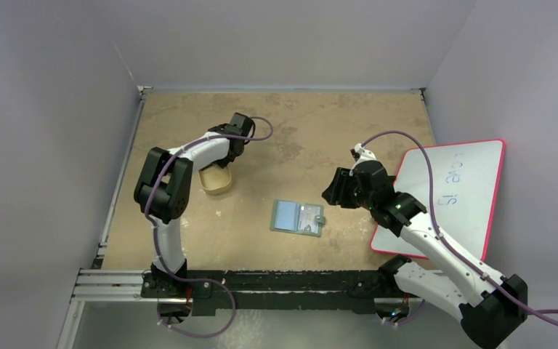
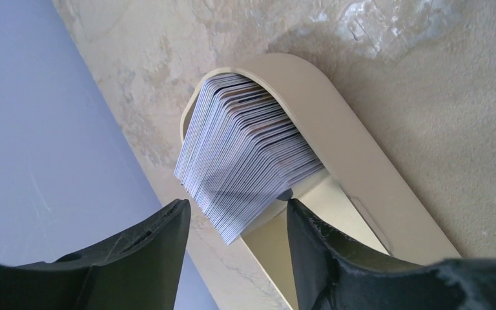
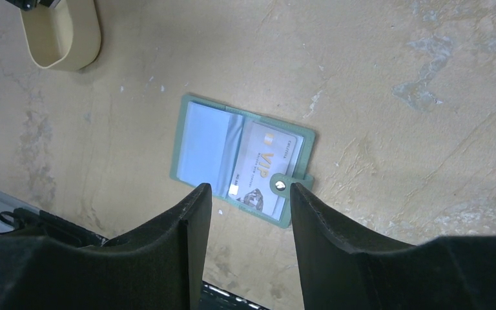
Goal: Put the credit cards into the card holder
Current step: Pick up the credit card from the storage box.
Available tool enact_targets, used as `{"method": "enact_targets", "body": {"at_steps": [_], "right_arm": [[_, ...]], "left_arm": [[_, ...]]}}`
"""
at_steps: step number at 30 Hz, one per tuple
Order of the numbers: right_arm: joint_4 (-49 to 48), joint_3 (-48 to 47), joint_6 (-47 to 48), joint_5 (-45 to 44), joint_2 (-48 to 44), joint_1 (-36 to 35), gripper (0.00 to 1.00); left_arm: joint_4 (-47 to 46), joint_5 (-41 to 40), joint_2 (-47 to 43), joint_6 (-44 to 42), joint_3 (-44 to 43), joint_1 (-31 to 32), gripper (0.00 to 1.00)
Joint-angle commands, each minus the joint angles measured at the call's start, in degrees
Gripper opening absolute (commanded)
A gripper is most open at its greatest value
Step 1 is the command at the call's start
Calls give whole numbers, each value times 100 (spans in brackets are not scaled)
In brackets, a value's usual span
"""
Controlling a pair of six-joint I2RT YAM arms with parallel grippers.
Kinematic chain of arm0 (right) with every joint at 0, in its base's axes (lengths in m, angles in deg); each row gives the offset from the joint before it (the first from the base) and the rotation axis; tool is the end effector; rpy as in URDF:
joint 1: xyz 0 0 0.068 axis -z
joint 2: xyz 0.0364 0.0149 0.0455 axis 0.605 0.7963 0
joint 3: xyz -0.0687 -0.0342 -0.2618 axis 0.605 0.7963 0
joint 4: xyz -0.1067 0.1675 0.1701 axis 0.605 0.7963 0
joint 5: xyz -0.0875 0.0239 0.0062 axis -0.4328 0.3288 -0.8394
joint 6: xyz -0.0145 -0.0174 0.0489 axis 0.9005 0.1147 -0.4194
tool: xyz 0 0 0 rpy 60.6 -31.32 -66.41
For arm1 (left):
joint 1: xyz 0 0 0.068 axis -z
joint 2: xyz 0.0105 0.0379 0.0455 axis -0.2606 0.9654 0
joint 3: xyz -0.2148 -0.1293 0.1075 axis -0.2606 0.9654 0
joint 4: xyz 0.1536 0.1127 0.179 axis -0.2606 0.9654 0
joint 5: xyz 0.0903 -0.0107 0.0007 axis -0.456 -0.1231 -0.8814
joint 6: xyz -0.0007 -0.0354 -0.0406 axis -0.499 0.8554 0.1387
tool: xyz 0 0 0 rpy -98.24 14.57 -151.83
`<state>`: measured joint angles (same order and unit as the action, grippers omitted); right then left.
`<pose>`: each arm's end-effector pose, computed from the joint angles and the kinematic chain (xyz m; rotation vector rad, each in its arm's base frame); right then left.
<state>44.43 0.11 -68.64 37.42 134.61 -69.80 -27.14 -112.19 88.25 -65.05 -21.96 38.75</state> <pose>0.1711 0.1078 0.2761 0.0873 2.2022 0.6535 0.3705 -0.1377 0.1733 0.7195 2.4801 0.8869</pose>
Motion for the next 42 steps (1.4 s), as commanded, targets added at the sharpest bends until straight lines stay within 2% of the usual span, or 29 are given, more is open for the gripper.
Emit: {"method": "enact_targets", "body": {"at_steps": [1, 3, 6, 11, 16, 22, 30, 32, 35, 37, 39, 42], "right_arm": [[-7, -180, -19, -108, -10, 1, 51], [-2, -184, -10, -99, 1, 6, 51], [-26, -184, -16, -90, 10, 6, 51], [-42, -172, -16, -81, 2, 6, 51], [-74, -155, -22, -52, -11, 6, 52], [-184, -163, -70, 150, -7, 6, 52], [-546, -257, -103, 385, 13, 6, 52], [-753, -290, -96, 458, -37, 6, 52], [-1110, -209, -140, 896, -231, 5, 52], [-1543, -111, -265, 1063, -387, 3, 52], [-2027, 23, -420, 1341, -520, 6, 51], [-2517, 156, -793, 1728, -605, 6, 50]], "left_arm": [[-183, -288, -73, -202, -306, -20, 53], [-186, -341, -104, -234, -344, -25, 49], [-186, -349, -144, -276, -397, -25, 35], [-67, -272, -190, -302, -480, -24, 30], [278, -135, -192, -166, -616, -19, 16], [1341, 857, -367, 339, -1110, -24, 0], [2356, 1916, -758, 1294, -1561, -12, 0], [2465, 2323, -857, 1563, -1635, -13, 0], [2150, 3384, -1201, 2080, -1503, -17, 0], [1665, 4300, -1539, 2416, -1239, -21, 0], [984, 5578, -1923, 2793, -818, -25, 0], [170, 6671, -2328, 3424, -283, -19, 0]]}}
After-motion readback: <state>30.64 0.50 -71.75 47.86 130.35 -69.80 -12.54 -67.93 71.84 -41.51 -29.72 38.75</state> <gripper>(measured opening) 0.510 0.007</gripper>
